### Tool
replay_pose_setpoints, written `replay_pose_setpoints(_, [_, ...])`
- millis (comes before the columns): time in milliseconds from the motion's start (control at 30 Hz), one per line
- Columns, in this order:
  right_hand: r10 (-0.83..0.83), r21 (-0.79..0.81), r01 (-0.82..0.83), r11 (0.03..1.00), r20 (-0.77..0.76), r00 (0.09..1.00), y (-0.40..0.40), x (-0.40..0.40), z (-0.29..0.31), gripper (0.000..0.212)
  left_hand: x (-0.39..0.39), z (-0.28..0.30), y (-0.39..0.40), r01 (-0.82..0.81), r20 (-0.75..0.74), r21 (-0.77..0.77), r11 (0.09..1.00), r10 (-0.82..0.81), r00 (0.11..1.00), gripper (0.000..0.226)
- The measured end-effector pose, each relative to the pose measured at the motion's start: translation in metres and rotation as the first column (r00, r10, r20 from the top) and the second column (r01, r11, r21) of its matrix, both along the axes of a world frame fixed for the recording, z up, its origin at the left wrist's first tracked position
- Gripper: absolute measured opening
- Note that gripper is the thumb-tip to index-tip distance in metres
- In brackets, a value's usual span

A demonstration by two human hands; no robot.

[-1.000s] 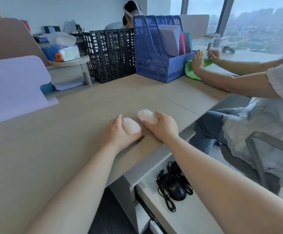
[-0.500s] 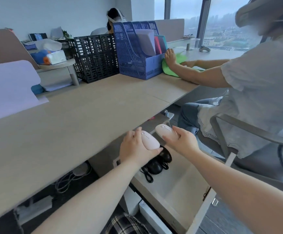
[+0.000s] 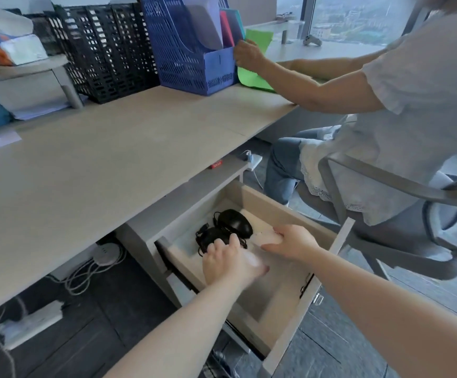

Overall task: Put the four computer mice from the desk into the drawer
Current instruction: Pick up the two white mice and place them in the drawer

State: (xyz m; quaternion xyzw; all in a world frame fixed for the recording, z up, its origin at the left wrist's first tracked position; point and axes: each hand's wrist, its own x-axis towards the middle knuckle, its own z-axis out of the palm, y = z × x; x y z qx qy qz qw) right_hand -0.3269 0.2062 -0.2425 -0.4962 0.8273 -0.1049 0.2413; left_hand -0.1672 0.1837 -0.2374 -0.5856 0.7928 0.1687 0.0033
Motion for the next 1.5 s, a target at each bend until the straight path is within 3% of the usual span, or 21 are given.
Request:
replay_pose_setpoints(367, [0.085,0.127,-0.068,0.990,-0.132,0.988,-0.019,-0.003,-0.026,0.053,-0.025,-0.040,0.000,0.013,0.074,0.136,0.991,-0.023,0.997,0.093])
replay_pose_setpoints(567, [0.221,0.276,-0.161,0.948,-0.204,0.954,-0.024,-0.001,-0.037,0.052,-0.025,-0.057,-0.003,0.038,0.123,0.172,0.984,-0.059,0.991,0.100])
replay_pose_setpoints(833, [0.259,0.263,-0.201,0.944,-0.209,0.943,-0.023,0.001,-0.040,0.056,-0.025,-0.060,-0.005,0.051,0.072,0.218,0.975,-0.068,0.995,0.097])
replay_pose_setpoints(1000, [0.251,0.247,-0.198,0.949,-0.207,0.946,-0.019,0.001,-0.037,0.057,-0.023,-0.050,-0.003,0.106,0.118,0.155,0.982,-0.124,0.985,0.095])
replay_pose_setpoints(1233, [-0.032,-0.028,0.028,0.999,-0.172,0.985,0.000,0.000,-0.007,0.034,-0.015,-0.026,-0.014,0.151,0.053,-0.014,0.988,-0.150,0.987,0.074])
replay_pose_setpoints(1333, [-0.171,-0.168,0.127,0.978,-0.285,0.943,0.015,-0.004,0.006,0.028,-0.015,-0.004,-0.021,0.168,0.006,-0.141,0.976,-0.169,0.986,0.066])
replay_pose_setpoints(1400, [-0.283,-0.181,0.236,0.955,-0.314,0.906,0.023,-0.008,0.012,0.030,-0.015,0.011,-0.027,0.183,-0.039,-0.242,0.953,-0.198,0.979,0.061])
replay_pose_setpoints(1500, [-0.432,-0.104,0.421,0.901,-0.146,0.890,0.030,-0.008,0.017,0.037,-0.009,0.033,-0.039,0.202,-0.086,-0.367,0.908,-0.249,0.965,0.060])
